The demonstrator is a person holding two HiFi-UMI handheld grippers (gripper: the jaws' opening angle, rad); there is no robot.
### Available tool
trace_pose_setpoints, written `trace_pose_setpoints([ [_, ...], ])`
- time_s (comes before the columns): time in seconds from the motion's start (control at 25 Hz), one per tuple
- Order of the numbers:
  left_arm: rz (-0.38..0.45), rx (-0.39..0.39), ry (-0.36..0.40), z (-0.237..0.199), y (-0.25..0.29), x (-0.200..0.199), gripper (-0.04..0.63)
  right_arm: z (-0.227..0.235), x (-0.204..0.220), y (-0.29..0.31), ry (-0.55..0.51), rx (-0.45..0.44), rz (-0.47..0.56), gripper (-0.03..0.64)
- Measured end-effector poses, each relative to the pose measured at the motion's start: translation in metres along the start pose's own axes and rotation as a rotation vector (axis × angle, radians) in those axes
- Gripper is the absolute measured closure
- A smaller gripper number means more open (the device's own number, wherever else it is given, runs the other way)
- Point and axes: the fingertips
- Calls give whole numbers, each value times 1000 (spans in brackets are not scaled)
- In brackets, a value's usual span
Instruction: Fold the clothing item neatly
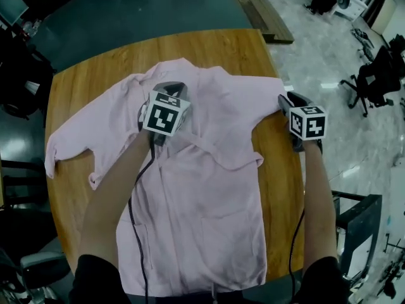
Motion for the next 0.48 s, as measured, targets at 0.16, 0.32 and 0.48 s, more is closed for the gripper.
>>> trace_pose_setpoints([
  [0.16,-36,-10,-3,18,9,2,588,37,22,-4,148,27,4,459],
  [0.32,-83,-42,-84,22,9,15,588,48,35,3,285,-9,11,448],
  [0.48,-123,-53,-94,29,5,22,588,41,45,14,384,-107,-21,448],
])
Point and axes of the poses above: the fingertips, and each gripper's own axes: y forward along the fingers, z to its right, x out of its underside, and after that the axes turned 9 degrees about z, right-handed
